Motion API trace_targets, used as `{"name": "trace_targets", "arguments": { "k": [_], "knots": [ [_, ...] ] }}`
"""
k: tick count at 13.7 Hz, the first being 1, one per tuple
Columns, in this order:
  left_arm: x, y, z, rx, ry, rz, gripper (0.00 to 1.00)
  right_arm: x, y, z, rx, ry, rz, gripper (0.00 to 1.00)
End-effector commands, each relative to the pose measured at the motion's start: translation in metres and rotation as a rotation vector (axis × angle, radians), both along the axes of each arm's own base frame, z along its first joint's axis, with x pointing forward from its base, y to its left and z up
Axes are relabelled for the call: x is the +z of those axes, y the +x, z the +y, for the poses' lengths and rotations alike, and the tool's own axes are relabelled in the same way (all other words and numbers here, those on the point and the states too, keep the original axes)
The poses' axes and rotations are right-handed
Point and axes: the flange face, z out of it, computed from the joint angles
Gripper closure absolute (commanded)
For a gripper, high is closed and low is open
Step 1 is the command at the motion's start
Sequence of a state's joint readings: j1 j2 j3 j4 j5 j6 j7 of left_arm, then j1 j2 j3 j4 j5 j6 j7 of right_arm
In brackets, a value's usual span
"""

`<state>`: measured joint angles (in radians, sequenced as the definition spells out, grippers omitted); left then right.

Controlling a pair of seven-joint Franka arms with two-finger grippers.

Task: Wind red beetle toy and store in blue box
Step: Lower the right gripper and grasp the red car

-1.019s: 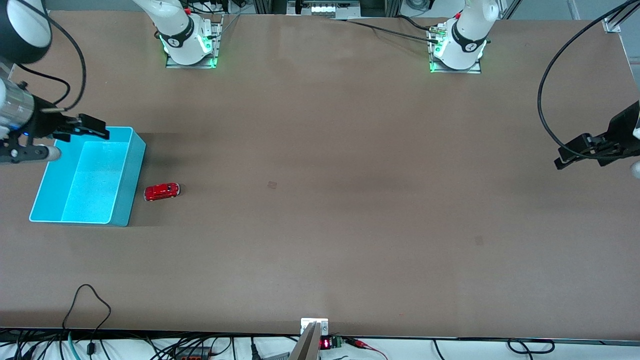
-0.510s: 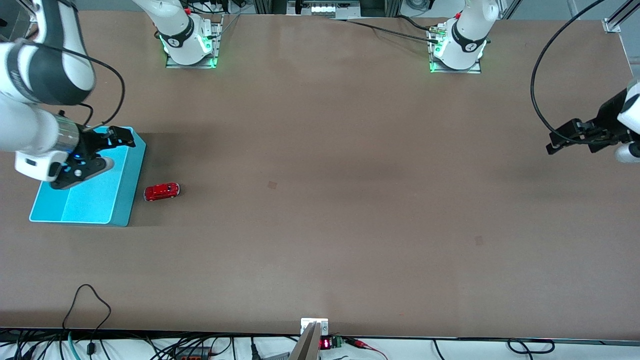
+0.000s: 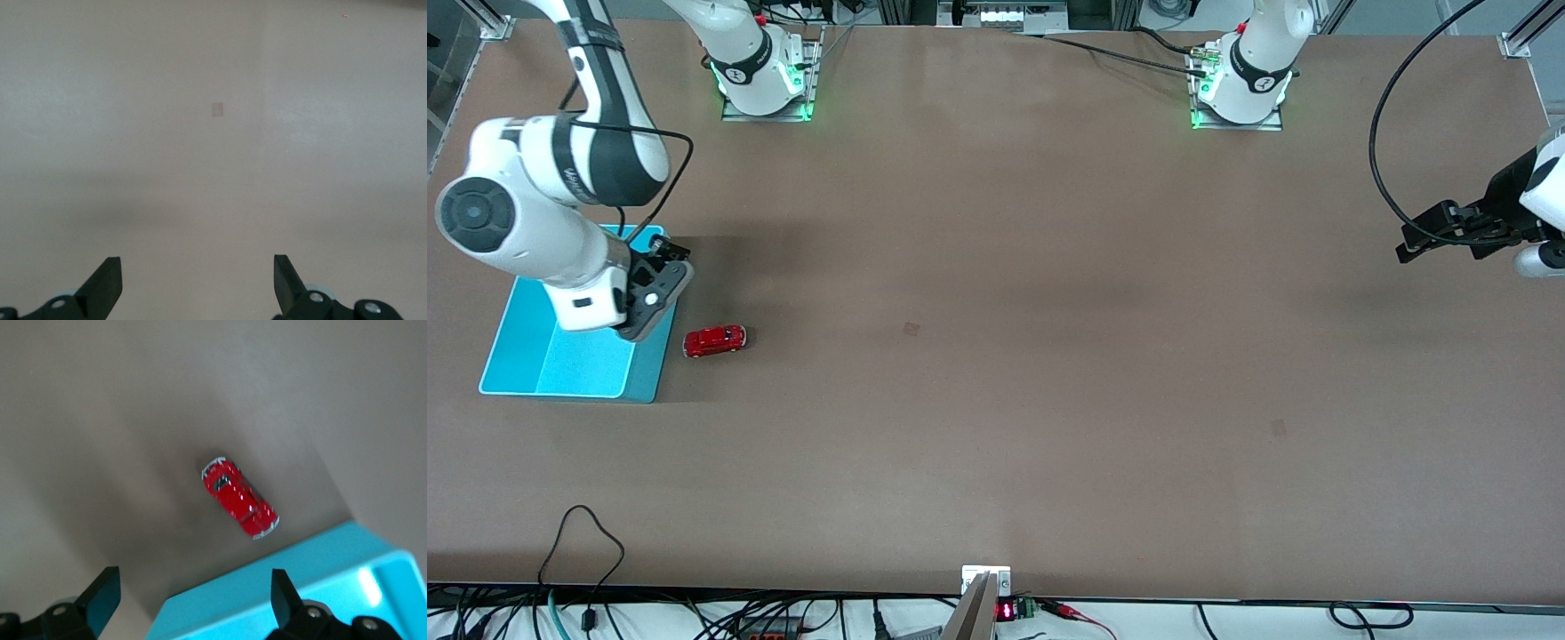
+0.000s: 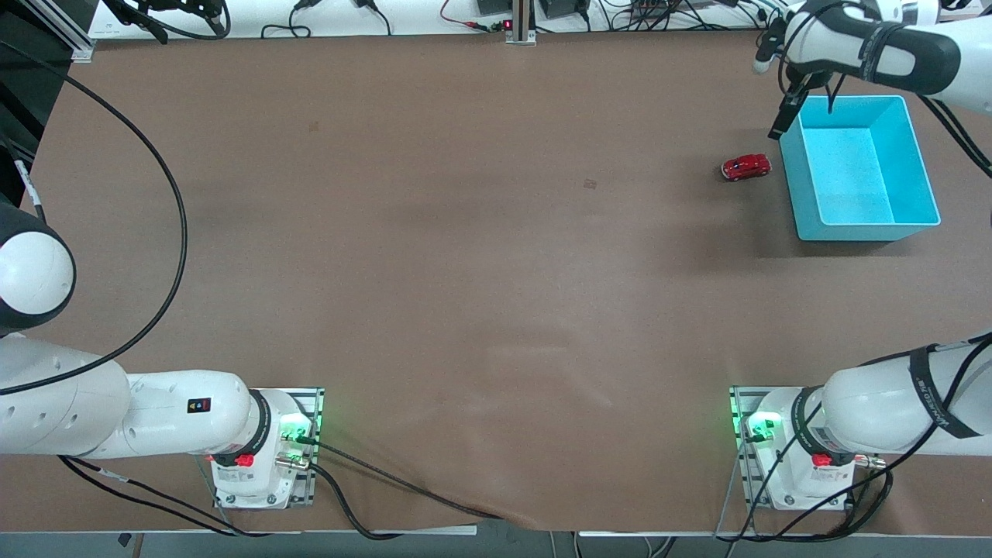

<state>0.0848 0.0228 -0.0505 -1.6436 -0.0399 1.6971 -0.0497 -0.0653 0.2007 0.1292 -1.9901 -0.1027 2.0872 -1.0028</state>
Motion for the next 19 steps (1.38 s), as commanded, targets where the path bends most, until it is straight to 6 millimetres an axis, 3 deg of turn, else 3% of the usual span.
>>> {"name": "trace_targets", "arguments": {
  "k": [1, 4, 8, 19],
  "knots": [
    [0.004, -0.003, 0.000, -0.022, -0.011, 0.017, 0.00, -0.039, -0.017, -0.004, 0.268, 0.029, -0.034, 0.00],
    [0.005, -0.005, 0.000, -0.025, -0.010, 0.023, 0.00, -0.077, -0.018, -0.013, 0.467, 0.055, -0.070, 0.00],
    [0.004, -0.006, 0.000, -0.028, -0.008, 0.028, 0.00, -0.108, -0.015, -0.017, 0.562, 0.070, -0.092, 0.00],
    [0.007, -0.006, 0.002, -0.031, -0.007, 0.015, 0.00, -0.170, -0.012, -0.021, 0.574, 0.093, -0.141, 0.00]
  ]
}}
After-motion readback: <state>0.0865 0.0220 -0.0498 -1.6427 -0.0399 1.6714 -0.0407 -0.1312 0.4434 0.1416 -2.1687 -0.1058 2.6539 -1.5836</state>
